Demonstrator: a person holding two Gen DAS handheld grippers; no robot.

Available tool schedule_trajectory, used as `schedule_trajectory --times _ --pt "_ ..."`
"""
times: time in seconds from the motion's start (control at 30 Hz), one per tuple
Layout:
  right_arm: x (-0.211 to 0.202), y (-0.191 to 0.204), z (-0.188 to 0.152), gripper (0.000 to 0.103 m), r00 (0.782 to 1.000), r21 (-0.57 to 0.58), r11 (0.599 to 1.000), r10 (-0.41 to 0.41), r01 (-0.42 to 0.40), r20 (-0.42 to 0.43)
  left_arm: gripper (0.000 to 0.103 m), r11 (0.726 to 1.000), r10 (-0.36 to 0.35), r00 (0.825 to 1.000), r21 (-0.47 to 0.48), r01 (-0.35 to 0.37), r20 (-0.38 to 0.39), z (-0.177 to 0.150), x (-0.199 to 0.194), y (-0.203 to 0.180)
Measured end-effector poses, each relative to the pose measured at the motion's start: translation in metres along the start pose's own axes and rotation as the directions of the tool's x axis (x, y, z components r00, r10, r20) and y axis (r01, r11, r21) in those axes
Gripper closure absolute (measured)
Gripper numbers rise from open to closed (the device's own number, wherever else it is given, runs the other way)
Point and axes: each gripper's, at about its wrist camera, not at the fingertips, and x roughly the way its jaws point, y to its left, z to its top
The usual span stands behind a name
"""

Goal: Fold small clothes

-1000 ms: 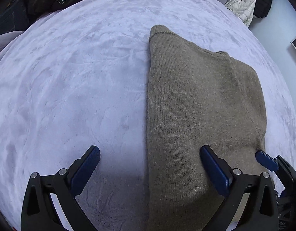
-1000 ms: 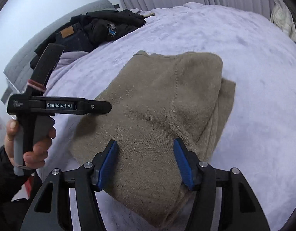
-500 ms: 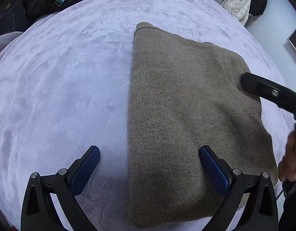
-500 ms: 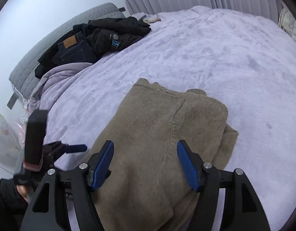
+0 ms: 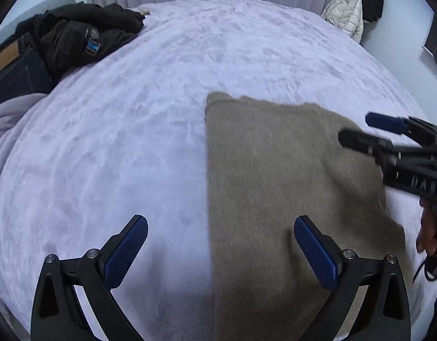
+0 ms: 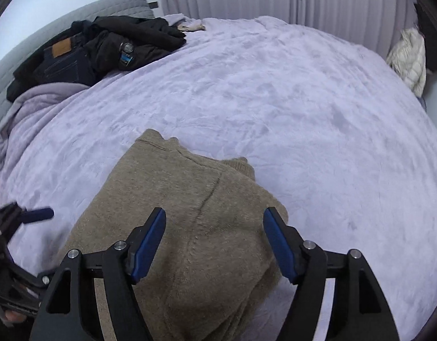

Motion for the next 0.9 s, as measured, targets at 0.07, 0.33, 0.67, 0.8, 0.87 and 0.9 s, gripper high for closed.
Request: schedule_trajectory --times 0.07,0.33,0.67,0.8,0.87,0.9 --pt "0.006 0.008 0.007 0.027 0.999 -0.048 0.998 -0.051 0.05 -0.007 0.0 0.998 0.053 0.998 -0.019 -0.053 0.033 0.022 0.006 0.004" --pt "0.053 0.01 -0.012 0.024 0.991 -0.075 0.996 -0.046 0.037 -0.122 0.0 0.984 0.165 0.979 0.087 -0.155 -0.122 0.055 0.095 -0.016" --pt "0.006 0.001 -0.057 0.024 0.996 -0.075 0.996 -0.044 0.039 -0.072 0.0 0.986 0.134 0.99 0.103 -0.13 -0.038 0.033 0.068 -0.011" --pt "-0.013 -0.003 -0.074 0.023 0.996 -0.035 0.999 -0.03 0.027 -0.08 0.0 0.983 0.125 0.992 0.136 -0.124 0.0 0.019 0.047 -0.016" --pt "-0.026 0.0 -0.079 0.023 0.995 -0.038 0.998 -0.053 0.05 -0.084 0.0 0.984 0.097 0.995 0.146 -0.098 0.019 0.01 0.025 -0.02" --pt "-0.035 0.003 -0.082 0.023 0.994 -0.044 0.996 -0.076 0.072 -0.081 0.0 0.986 0.069 0.997 0.148 -0.074 0.04 0.005 0.011 -0.02"
